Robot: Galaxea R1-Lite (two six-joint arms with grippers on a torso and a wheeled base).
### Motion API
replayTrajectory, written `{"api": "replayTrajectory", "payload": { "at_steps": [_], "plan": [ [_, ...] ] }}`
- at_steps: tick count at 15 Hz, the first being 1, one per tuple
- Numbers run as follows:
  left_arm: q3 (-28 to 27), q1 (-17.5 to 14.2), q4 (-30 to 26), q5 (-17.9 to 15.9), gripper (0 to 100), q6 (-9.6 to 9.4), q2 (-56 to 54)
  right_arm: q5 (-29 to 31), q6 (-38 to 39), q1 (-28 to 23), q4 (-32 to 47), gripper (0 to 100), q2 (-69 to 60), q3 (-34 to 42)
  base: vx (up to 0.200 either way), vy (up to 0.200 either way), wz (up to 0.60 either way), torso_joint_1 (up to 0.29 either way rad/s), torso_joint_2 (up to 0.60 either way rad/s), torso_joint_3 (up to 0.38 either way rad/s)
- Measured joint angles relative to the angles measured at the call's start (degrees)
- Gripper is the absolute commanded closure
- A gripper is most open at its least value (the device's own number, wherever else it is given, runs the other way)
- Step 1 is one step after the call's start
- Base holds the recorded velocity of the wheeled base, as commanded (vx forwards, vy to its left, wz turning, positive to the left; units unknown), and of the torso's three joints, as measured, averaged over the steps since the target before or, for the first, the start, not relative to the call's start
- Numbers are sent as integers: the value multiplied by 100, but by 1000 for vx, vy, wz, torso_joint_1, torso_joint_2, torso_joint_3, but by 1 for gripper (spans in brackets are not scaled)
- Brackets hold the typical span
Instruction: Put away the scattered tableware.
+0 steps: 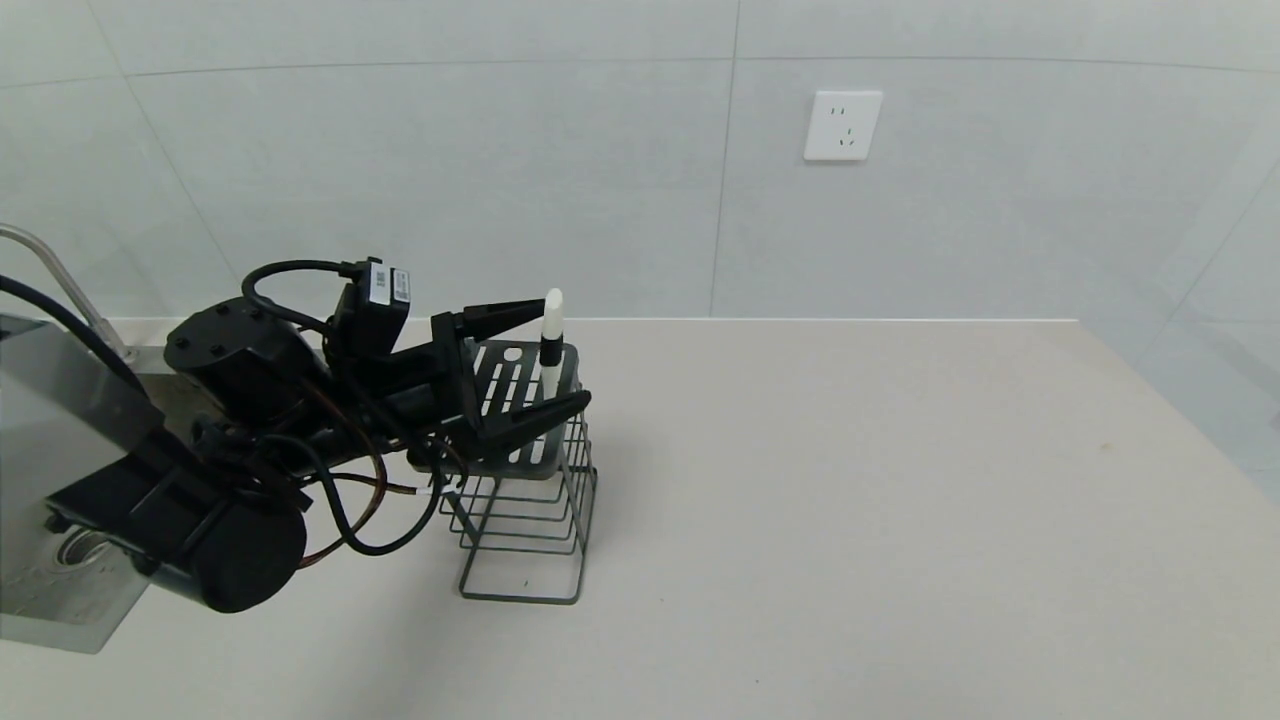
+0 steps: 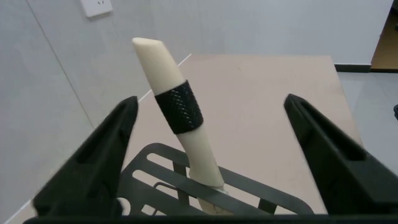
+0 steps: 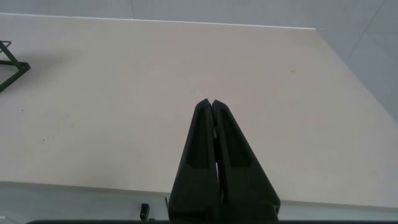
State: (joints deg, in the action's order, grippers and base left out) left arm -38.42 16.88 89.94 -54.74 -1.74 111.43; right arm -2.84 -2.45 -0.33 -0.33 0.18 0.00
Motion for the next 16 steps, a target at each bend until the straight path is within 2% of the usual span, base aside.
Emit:
{"api": "replayTrajectory", "payload": {
  "at_steps": [8,13,16],
  "plan": [
    [-57,-18,-2,33,0,-79,-162,0,2,-2,0,100,0,0,0,0,0,0,0,0],
    [-269,-267,0,33,0,-74,-697,2,2,-2,1,100,0,0,0,0,0,0,0,0],
    [-22,-401,0,33,0,-49,-1485,0,-15,6,1,100,0,0,0,0,0,0,0,0]
  ]
}}
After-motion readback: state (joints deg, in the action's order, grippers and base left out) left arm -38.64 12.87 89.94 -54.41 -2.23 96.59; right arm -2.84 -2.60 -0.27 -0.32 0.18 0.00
